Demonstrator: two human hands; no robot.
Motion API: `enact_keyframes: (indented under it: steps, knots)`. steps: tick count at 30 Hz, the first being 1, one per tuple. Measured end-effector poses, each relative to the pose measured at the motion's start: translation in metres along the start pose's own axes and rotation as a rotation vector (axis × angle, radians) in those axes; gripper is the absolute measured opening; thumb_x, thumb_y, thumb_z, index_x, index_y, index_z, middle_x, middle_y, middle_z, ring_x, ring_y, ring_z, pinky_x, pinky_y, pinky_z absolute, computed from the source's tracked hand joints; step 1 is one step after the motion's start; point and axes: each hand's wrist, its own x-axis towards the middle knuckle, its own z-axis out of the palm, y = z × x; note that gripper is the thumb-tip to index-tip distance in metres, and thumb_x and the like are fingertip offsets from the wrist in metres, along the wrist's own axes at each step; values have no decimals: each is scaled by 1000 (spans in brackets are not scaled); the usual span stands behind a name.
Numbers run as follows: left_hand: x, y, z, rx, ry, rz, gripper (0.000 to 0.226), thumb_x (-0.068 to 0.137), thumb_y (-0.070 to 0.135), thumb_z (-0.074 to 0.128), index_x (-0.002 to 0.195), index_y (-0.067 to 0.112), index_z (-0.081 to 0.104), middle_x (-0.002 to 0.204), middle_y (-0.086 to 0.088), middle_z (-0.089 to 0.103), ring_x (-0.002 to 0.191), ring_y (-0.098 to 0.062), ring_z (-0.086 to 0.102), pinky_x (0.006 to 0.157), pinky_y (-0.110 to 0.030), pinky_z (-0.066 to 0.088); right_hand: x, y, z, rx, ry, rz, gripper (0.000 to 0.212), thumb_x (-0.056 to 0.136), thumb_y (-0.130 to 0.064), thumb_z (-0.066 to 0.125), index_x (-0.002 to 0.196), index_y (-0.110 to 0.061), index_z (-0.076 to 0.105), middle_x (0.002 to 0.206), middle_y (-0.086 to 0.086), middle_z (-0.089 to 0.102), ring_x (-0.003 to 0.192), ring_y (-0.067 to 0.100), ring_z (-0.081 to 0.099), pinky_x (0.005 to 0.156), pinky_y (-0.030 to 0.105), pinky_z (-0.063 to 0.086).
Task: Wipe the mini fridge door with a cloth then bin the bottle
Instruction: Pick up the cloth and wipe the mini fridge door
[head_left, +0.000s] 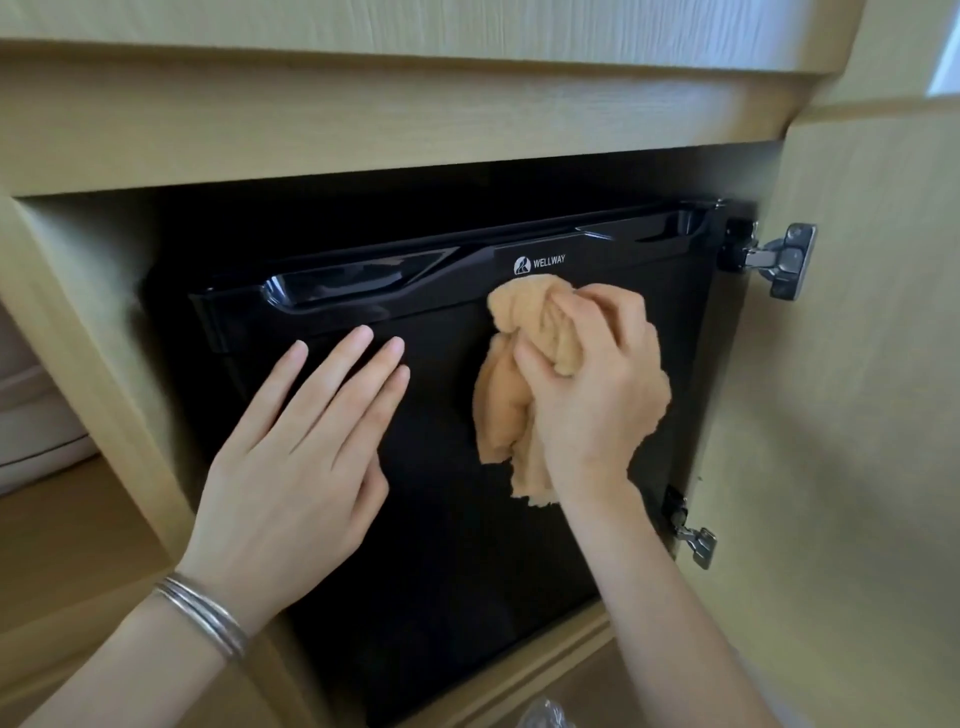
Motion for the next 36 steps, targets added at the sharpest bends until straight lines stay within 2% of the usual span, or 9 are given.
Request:
enact_keyframes:
  steps: [3, 8, 14, 17, 20, 26, 30, 32, 36]
  knots:
    - [4, 6, 2, 7, -27, 22, 51, 89, 13, 44, 138, 0, 49, 150, -12, 42, 142, -28, 32, 116, -51, 24, 4, 13, -2, 28, 3, 56, 31, 75, -35, 63, 101, -18, 66, 108, 2, 60, 91, 20, 57, 69, 35, 49]
    - [25, 20, 4, 1, -4, 30, 53, 88, 16, 45, 139, 2, 48, 151, -11, 41, 143, -27, 29, 116, -52, 22, -23, 38, -22, 3, -155, 12, 31, 71, -39, 59, 98, -26, 65, 106, -4, 57, 88, 17, 56, 69, 42, 51]
    - [44, 22, 13, 49, 25, 27, 56, 87, 19, 47, 141, 5, 47, 153, -9, 37, 144, -27, 27, 118, -54, 17, -4, 32, -12, 54, -51, 30, 34, 72, -38, 66, 105, -28, 61, 110, -4, 55, 93, 17, 55, 71, 43, 51]
    - [41, 25, 20, 53, 54, 15, 57, 87, 21, 48, 141, 6, 47, 154, -9, 35, 144, -28, 27, 117, -56, 16, -40, 37, -5, -15, -151, -19, 40, 63, -36, 70, 100, -32, 57, 108, -9, 53, 89, 18, 54, 73, 35, 43]
    - [42, 27, 24, 67, 85, 12, 56, 87, 22, 48, 141, 7, 48, 153, -9, 36, 143, -30, 28, 116, -59, 16, -66, 53, -17, -69, -303, -113, 30, 65, -45, 59, 94, -36, 59, 104, -14, 53, 86, 16, 55, 72, 42, 47]
    - [49, 38, 30, 87, 83, 18, 57, 86, 24, 50, 141, 9, 48, 154, -9, 35, 144, -29, 26, 112, -69, 7, -2, 52, -17, 46, -45, 30, 32, 68, -30, 75, 98, -26, 65, 104, -5, 57, 87, 16, 57, 67, 36, 49]
    - [55, 44, 36, 99, 94, 32, 55, 88, 24, 49, 141, 11, 49, 154, -8, 36, 144, -30, 26, 114, -65, 6, -42, 74, -13, -112, -232, -21, 38, 60, -38, 77, 95, -33, 63, 103, -10, 55, 85, 16, 55, 70, 33, 45]
    - [56, 43, 38, 113, 100, 41, 55, 88, 24, 49, 142, 12, 48, 154, -7, 36, 145, -30, 25, 114, -64, 6, -61, 90, -23, -149, -357, -52, 31, 63, -44, 69, 93, -38, 60, 102, -16, 53, 85, 13, 54, 73, 38, 48]
    - [53, 42, 42, 134, 103, 41, 55, 90, 25, 46, 144, 11, 45, 155, -8, 33, 145, -31, 24, 114, -65, 7, -41, 96, -44, 14, -227, -7, 30, 68, -43, 59, 96, -33, 63, 103, -11, 56, 87, 13, 56, 70, 42, 51]
